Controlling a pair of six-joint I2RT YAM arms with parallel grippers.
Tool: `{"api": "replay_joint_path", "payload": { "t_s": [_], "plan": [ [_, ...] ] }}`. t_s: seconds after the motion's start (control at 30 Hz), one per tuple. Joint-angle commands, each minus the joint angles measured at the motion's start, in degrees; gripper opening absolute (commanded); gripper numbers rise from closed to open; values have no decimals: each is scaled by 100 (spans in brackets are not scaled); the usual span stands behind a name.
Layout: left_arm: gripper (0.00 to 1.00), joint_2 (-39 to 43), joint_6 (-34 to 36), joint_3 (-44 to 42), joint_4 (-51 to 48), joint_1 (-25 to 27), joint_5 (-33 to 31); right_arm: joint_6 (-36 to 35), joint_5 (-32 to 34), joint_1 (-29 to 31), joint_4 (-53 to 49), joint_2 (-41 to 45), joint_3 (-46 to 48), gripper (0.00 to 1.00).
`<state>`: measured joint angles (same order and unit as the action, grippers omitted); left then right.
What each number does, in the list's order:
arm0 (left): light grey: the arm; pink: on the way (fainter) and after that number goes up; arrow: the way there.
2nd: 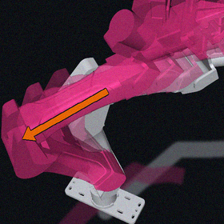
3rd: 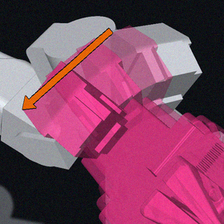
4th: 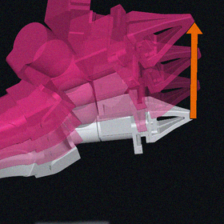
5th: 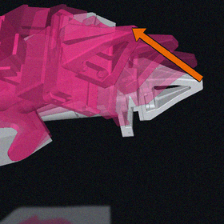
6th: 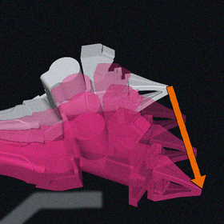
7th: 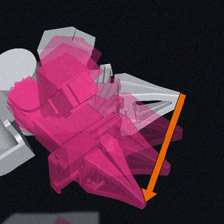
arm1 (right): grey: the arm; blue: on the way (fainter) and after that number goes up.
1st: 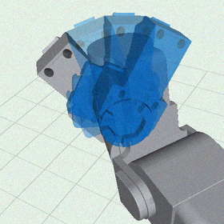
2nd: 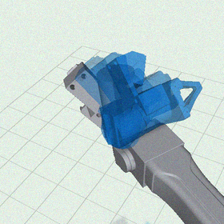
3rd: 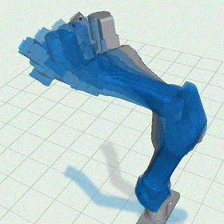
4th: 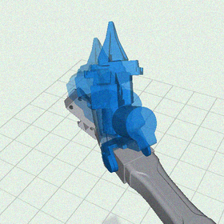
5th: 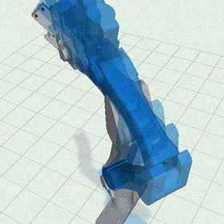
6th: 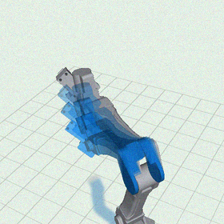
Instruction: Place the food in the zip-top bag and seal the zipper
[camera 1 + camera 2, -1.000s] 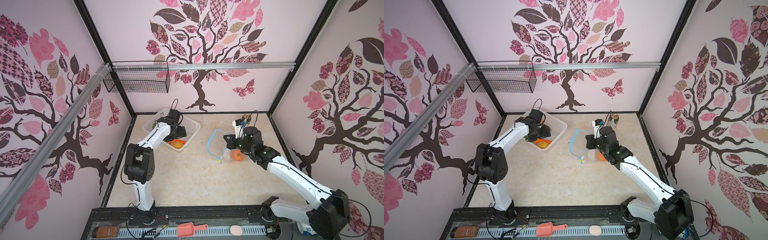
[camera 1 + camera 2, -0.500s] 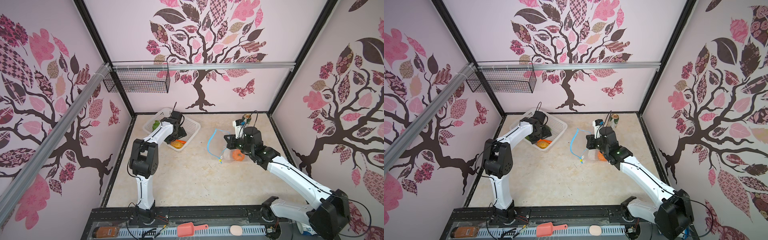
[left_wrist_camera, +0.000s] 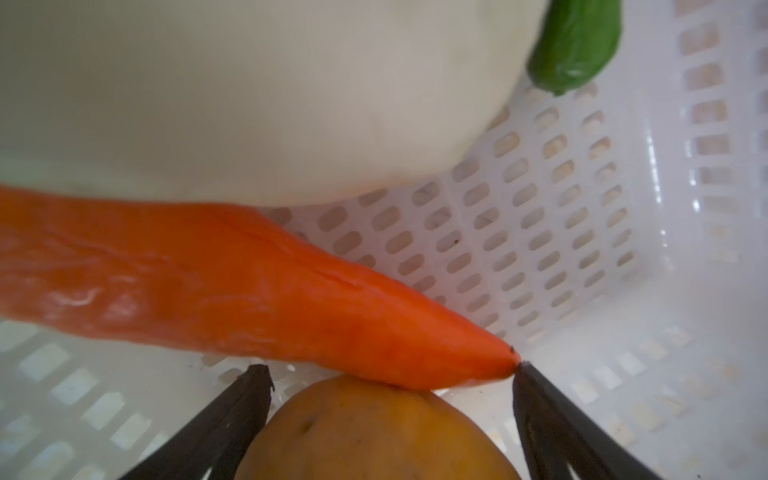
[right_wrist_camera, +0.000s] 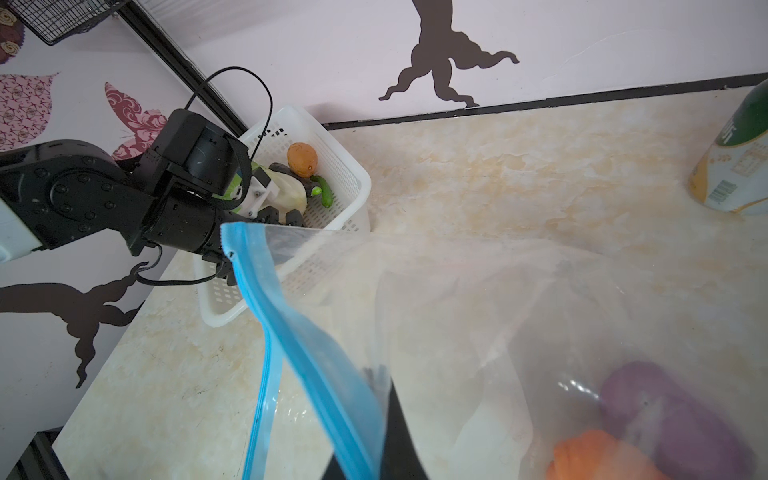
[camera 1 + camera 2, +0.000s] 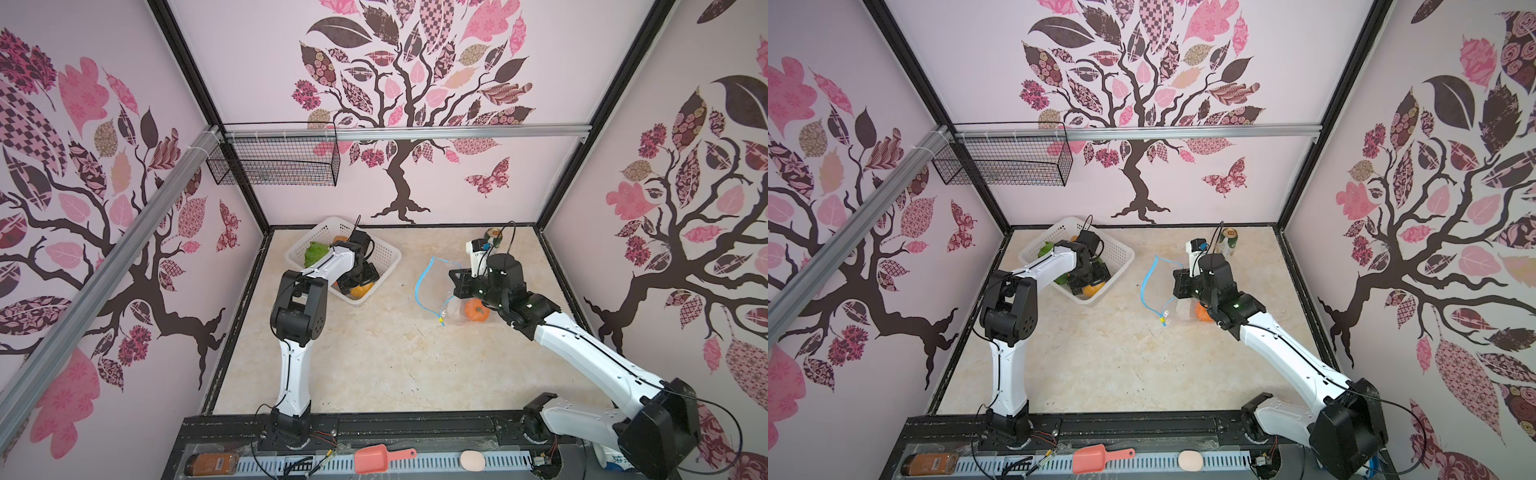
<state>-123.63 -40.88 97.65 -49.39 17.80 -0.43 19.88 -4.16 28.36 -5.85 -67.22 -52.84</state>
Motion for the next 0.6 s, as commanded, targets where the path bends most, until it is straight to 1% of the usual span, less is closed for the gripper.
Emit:
{"api": "replay_joint_path", "payload": {
  "t_s": [0.0, 0.13, 0.3, 0.37, 0.57],
  "plan": [
    [92, -179, 158, 420, -84, 149, 105, -62, 96, -23, -133, 139, 58, 0],
    [92, -161, 441, 613, -269, 171, -50, -68, 126, -19, -154, 166, 64, 0],
    [93, 21, 976, 690, -550, 171, -615, -65, 126, -19, -136, 158, 72, 0],
    [93, 84, 1087, 629, -543, 167, -732, -51, 104, -19, -105, 138, 72, 0],
    [91, 73, 1118, 544, -499, 173, -512, -33, 65, -18, -103, 94, 54, 0]
  ]
}}
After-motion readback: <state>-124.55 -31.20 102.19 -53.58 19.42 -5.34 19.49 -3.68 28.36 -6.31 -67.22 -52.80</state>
